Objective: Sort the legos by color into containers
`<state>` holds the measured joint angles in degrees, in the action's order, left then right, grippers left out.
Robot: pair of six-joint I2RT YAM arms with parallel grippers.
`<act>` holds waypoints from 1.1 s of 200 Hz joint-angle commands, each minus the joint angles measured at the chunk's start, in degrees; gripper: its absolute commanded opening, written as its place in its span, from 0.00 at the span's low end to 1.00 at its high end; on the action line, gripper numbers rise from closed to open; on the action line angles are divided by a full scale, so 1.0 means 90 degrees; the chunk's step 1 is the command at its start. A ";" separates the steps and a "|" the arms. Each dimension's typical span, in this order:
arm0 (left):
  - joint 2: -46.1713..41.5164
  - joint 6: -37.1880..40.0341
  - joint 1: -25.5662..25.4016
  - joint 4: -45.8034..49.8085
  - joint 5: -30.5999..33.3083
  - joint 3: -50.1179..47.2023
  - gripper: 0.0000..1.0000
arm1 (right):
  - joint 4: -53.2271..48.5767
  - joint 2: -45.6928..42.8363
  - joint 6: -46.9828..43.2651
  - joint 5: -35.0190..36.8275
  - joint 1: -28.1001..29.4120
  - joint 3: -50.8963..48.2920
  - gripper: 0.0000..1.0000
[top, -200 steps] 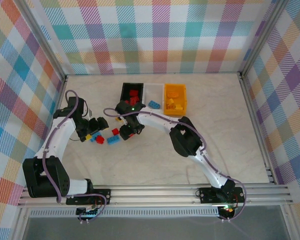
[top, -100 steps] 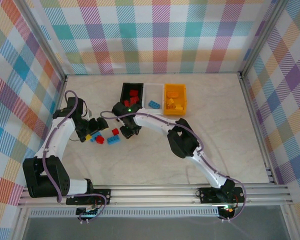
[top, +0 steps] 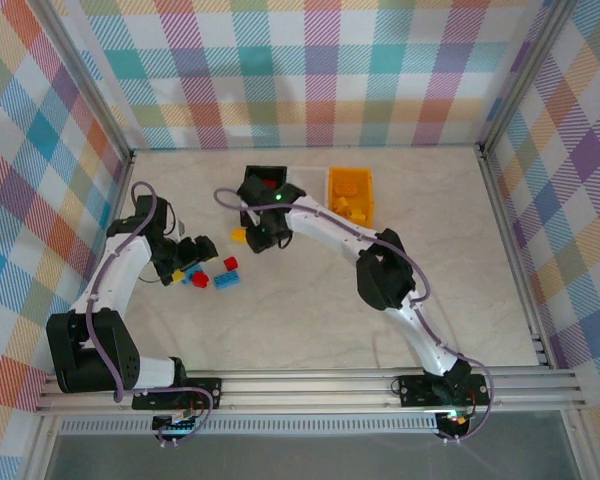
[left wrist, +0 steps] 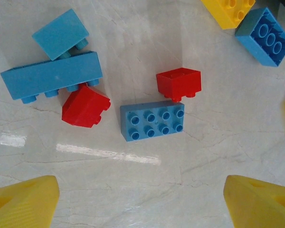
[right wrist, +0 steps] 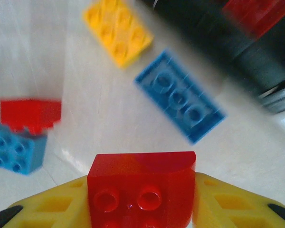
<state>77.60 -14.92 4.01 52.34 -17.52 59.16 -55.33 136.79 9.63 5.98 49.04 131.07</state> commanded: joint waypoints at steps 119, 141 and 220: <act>0.0323 -0.0135 -0.0722 0.0087 0.0174 -0.0572 0.90 | 0.1470 0.0965 0.0107 -0.0177 -0.0905 0.1755 0.71; 0.0505 -0.0027 -0.0731 0.0054 0.0309 -0.0263 0.88 | 0.1166 0.0700 0.0211 -0.0229 -0.0888 0.1567 0.71; 0.2027 0.0450 -0.1260 -0.0122 0.0872 0.1134 0.78 | 0.1460 -0.2325 0.0756 -0.0394 -0.0800 -0.2603 0.71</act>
<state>92.14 -12.12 -4.49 51.44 -11.25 66.22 -43.68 123.94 14.48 3.27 41.34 114.32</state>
